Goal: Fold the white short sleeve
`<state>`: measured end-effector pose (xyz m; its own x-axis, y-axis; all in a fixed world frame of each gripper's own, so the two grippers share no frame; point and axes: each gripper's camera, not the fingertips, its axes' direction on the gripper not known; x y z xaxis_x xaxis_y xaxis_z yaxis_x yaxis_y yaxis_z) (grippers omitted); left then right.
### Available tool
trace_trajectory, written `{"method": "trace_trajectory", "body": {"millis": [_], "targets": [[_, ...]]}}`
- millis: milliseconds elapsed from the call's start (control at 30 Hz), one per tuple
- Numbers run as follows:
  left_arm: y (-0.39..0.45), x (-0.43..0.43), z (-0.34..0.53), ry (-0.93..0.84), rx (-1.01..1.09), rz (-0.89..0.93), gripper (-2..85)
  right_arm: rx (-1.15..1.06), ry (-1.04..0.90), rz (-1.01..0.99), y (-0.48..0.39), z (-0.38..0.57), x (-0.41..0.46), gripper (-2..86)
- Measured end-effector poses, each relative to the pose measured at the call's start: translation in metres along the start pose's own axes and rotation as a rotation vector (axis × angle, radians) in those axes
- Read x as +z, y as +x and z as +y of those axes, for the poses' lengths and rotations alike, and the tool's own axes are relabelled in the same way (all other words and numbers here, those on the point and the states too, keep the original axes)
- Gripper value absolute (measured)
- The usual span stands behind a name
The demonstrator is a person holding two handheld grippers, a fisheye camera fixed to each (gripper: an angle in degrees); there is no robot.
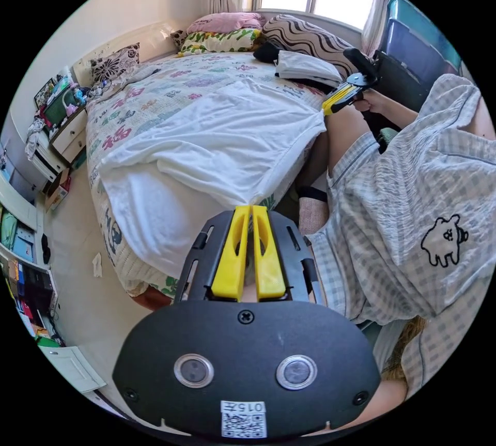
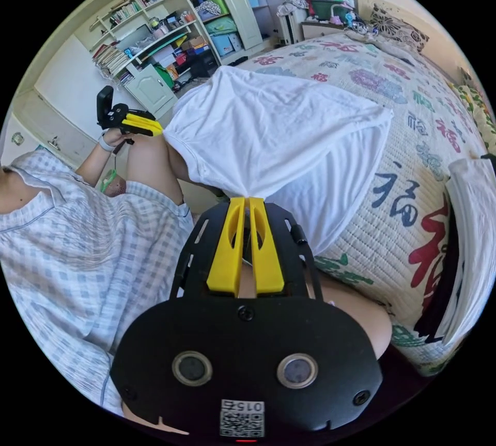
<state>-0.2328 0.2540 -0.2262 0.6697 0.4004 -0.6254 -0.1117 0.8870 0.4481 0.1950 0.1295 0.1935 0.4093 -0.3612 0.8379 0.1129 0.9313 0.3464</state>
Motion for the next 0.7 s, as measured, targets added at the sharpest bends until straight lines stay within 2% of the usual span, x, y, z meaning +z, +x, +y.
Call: {"method": "trace_trajectory", "body": {"millis": [100, 167, 267, 300, 400, 467, 567, 700], "targets": [[-0.018, 0.008, -0.006, -0.102, -0.025, 0.08, 1.4, 0.039, -0.051, -0.056, 0.016, 0.002, 0.009, 0.9], [-0.033, -0.004, -0.007, -0.096, -0.043, 0.138, 3.4, 0.076, -0.037, -0.096, 0.029, 0.003, 0.002, 2.2], [-0.079, -0.062, -0.007, 0.129, -0.135, 0.153, 8.0, 0.165, 0.102, -0.125, 0.06, 0.002, -0.03, 5.9], [-0.107, -0.085, -0.007, 0.234, -0.211, 0.128, 8.5, 0.211, 0.185, -0.127, 0.077, 0.0, -0.046, 6.4], [-0.19, -0.111, -0.011, 0.368, -0.447, 0.015, 9.1, 0.334, 0.341, -0.11, 0.128, -0.013, -0.071, 7.9], [-0.245, -0.1, -0.016, 0.399, -0.581, 0.058, 9.9, 0.416, 0.372, -0.116, 0.161, -0.026, -0.073, 8.5], [-0.327, -0.056, -0.022, 0.406, -0.763, 0.326, 13.4, 0.536, 0.357, -0.172, 0.206, -0.05, -0.061, 9.9], [-0.371, -0.018, -0.025, 0.342, -0.885, 0.361, 15.1, 0.613, 0.325, -0.224, 0.236, -0.072, -0.045, 11.2]]}}
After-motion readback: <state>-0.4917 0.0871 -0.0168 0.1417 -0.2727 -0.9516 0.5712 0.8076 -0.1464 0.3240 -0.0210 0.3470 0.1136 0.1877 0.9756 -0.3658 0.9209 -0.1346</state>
